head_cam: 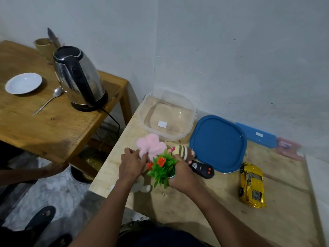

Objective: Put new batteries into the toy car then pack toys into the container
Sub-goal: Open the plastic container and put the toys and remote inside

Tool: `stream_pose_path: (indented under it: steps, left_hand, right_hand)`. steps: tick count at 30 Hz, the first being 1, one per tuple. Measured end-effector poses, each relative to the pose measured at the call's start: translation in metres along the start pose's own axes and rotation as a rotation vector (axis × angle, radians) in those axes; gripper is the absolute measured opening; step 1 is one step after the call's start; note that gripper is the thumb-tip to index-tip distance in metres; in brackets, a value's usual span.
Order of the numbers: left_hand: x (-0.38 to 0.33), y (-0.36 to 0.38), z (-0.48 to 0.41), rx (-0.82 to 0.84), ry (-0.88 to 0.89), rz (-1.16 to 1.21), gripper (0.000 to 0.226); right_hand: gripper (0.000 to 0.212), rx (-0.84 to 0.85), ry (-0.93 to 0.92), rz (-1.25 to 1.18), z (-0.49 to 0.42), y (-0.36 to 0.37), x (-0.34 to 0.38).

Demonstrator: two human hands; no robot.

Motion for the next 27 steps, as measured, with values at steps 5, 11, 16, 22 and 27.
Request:
stream_pose_path:
  steps: [5,11,16,22,27]
  left_hand:
    - [0.002,0.002,-0.001,-0.009,0.019,0.011,0.040]
    - [0.006,0.005,-0.003,-0.007,0.024,0.020,0.041]
    - [0.006,0.006,-0.004,0.005,0.048,0.025,0.039]
    - [0.010,0.008,-0.007,0.010,0.053,0.025,0.033]
    - [0.010,0.011,-0.010,0.008,0.074,0.034,0.029]
  right_hand:
    - [0.067,-0.150,-0.033,0.106,-0.013,-0.019,0.005]
    - [0.064,-0.214,0.008,0.124,-0.025,-0.044,0.005]
    - [0.068,0.074,0.131,0.103,-0.052,-0.018,-0.017]
    - [0.043,0.336,0.229,0.182,-0.036,-0.007,-0.008]
    - [0.061,0.438,0.308,0.361,-0.027,0.003,-0.012]
Point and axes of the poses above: each hand's wrist, its own z-axis away from the middle knuckle, its own y-axis out of the palm, x = y × z, the point moved 10 cm from there along -z, towards the middle knuckle, and after that the axes turned 12 degrees about y, right-handed, at the moved point
